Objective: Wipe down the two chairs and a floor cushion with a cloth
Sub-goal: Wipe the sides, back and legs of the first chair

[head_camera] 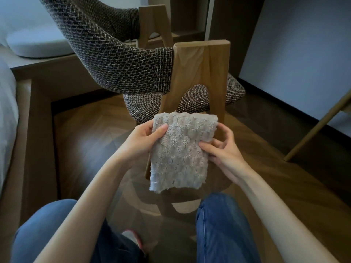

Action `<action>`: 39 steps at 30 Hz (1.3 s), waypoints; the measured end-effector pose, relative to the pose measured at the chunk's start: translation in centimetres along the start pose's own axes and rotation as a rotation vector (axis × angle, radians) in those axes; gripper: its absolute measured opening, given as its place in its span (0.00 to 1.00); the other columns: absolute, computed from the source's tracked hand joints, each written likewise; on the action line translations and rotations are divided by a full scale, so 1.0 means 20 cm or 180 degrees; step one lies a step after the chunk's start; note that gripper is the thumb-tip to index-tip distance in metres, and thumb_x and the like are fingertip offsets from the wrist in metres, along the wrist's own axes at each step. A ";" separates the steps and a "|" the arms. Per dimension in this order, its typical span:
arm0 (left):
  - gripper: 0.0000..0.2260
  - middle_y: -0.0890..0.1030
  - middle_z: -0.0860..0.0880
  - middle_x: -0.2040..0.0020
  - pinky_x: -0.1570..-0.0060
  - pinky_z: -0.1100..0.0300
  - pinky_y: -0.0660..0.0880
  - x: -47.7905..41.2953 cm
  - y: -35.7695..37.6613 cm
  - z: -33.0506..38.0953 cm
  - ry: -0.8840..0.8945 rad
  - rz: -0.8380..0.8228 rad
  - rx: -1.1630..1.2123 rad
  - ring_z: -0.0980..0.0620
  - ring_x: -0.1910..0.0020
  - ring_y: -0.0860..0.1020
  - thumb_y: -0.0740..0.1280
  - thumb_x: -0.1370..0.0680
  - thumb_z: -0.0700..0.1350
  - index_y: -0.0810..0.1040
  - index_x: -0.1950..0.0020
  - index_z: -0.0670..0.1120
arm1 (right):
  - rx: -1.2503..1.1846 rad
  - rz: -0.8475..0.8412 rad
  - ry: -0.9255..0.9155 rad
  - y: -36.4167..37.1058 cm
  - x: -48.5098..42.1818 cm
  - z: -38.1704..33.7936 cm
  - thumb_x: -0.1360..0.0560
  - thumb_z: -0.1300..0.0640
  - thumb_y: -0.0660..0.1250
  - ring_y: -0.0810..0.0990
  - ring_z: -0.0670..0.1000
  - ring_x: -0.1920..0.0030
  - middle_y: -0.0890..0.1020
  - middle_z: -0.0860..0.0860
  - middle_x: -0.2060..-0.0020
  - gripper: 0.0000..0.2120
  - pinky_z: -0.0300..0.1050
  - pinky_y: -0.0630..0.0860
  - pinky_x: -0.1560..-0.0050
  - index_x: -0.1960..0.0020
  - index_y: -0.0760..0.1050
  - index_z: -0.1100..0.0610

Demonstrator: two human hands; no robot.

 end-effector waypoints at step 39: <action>0.21 0.67 0.48 0.27 0.27 0.41 0.47 -0.15 -0.08 0.56 0.2479 0.2138 -0.3995 0.46 0.25 0.59 0.65 0.21 0.46 0.69 0.28 0.52 | 0.0898 0.1792 -0.3326 0.28 -0.01 -0.62 0.21 0.55 0.64 0.77 0.44 0.45 0.74 0.44 0.47 0.09 0.39 0.76 0.45 0.45 0.66 0.47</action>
Point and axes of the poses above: each hand's wrist, its own x-axis away from the middle knuckle, its own y-axis out of the palm, z = x × y, the point moved 5 cm from there along -x, towards the middle knuckle
